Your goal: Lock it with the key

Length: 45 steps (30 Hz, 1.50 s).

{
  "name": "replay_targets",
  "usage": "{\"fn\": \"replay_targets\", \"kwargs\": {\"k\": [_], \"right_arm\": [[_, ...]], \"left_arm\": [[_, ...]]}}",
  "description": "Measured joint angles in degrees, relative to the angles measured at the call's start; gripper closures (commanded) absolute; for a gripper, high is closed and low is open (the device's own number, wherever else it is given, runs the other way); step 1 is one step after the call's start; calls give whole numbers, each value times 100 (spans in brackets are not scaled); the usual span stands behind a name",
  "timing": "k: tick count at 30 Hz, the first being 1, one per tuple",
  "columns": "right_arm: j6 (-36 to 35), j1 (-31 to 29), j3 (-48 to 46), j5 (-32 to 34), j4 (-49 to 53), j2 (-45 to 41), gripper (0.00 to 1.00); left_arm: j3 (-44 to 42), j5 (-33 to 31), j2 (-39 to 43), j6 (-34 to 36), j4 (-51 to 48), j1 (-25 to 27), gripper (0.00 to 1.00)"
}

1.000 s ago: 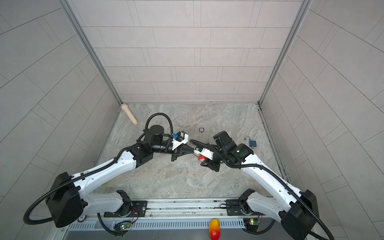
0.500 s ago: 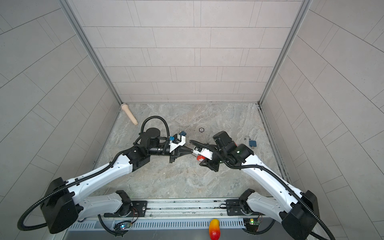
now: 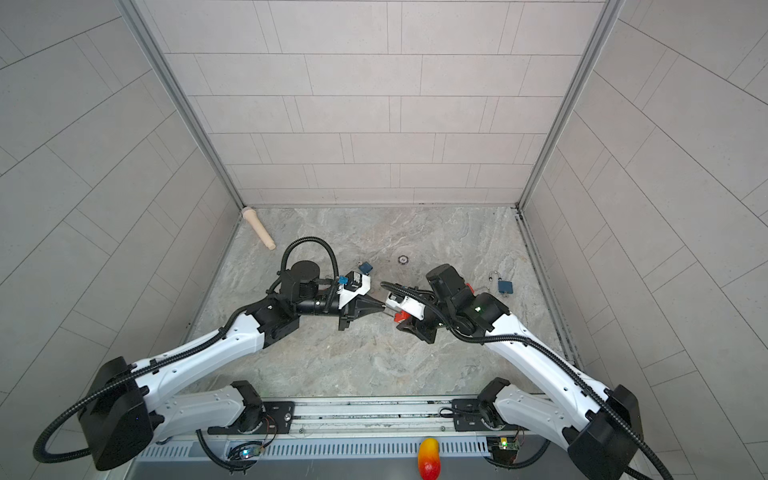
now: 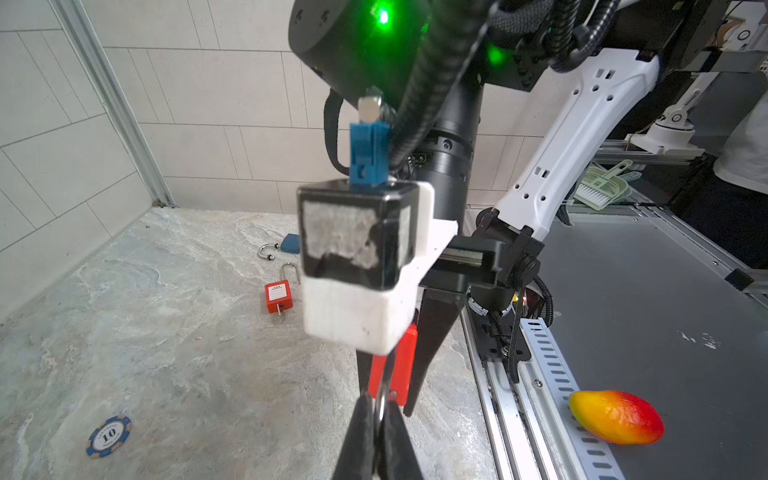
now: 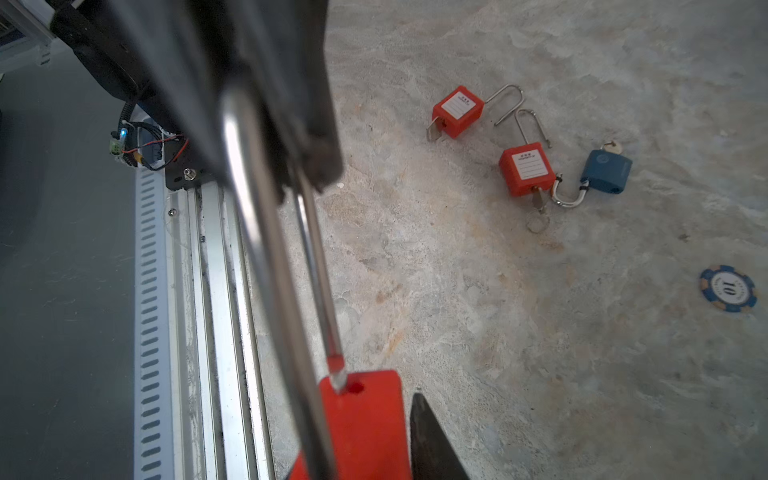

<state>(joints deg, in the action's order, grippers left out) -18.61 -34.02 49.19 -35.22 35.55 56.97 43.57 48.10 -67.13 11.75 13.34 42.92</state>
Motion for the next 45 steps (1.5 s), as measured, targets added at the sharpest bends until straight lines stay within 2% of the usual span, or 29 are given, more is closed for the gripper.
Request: {"fn": "replay_targets", "kwargs": {"k": [5,13,15,16,22,32,40,45], "right_arm": [[-17,-35,-57,-20,-20,-291,79],[28,-33,-24,-188,96,-129,85],[17,-33,-15,-179,138,-131,97],[-4,-33,-7,-153,160,-133,99],[-177,-103,-2,181,155,-326,98],[-199,-219,140,223,203,-101,100],[-166,-203,907,42,1001,435,100],[-79,-249,1051,-164,925,426,100]], "left_arm": [[-68,-50,83,-72,186,2,100],[-76,-2,24,-173,175,0,100],[-74,50,-7,-234,184,0,100],[-74,81,-22,-282,186,-2,100],[-50,225,-92,-470,310,-7,100],[-39,328,-107,-638,337,-52,100],[-39,105,61,-256,372,-66,100],[-37,-37,162,15,387,101,100]]}}
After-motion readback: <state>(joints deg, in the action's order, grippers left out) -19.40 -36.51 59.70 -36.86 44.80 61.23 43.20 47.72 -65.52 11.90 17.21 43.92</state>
